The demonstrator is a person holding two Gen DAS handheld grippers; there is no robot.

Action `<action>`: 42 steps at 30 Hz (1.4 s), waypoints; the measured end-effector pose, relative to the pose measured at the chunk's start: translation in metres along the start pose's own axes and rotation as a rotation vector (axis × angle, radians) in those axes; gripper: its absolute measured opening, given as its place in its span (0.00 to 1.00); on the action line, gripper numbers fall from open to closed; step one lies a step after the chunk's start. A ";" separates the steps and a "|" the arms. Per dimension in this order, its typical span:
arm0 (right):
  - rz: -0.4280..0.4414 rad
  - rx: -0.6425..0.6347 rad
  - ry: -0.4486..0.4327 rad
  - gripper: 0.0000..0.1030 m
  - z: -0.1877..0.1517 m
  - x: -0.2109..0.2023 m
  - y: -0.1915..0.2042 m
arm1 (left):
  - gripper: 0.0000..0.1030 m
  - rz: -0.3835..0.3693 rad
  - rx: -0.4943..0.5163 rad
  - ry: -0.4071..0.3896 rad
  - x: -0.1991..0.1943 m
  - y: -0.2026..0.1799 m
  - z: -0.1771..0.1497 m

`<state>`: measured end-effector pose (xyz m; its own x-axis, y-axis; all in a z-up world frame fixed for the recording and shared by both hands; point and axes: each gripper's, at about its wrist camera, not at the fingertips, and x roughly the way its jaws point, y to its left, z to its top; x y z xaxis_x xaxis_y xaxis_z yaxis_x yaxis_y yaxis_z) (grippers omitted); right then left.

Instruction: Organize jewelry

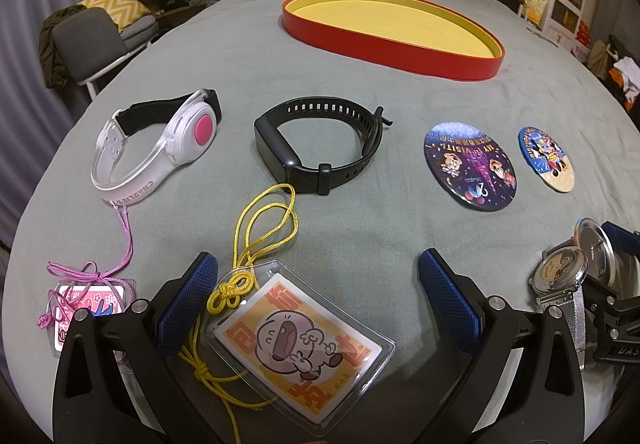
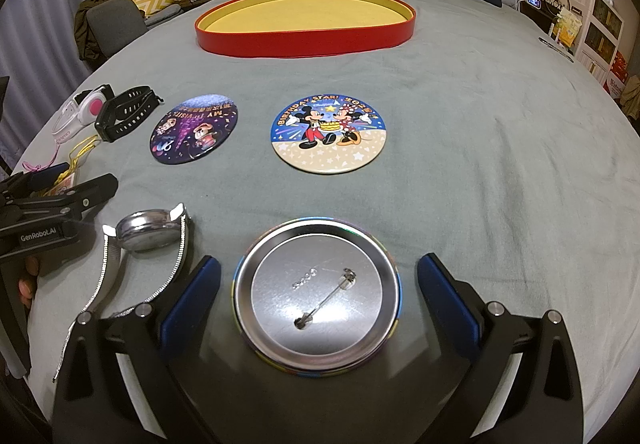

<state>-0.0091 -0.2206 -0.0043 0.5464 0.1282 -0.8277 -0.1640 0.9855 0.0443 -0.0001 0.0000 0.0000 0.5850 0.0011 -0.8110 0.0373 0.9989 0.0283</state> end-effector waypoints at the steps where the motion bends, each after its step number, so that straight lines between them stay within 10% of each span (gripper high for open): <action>1: 0.000 0.000 0.000 0.93 0.000 0.000 0.000 | 0.95 0.000 0.000 0.000 0.000 0.000 0.000; 42: -0.002 -0.001 -0.001 0.93 0.000 0.000 0.000 | 0.95 0.018 0.015 0.006 0.002 -0.002 0.002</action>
<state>-0.0092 -0.2204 -0.0043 0.5474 0.1264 -0.8273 -0.1636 0.9856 0.0423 0.0032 -0.0022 -0.0004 0.5810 0.0197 -0.8137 0.0389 0.9979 0.0519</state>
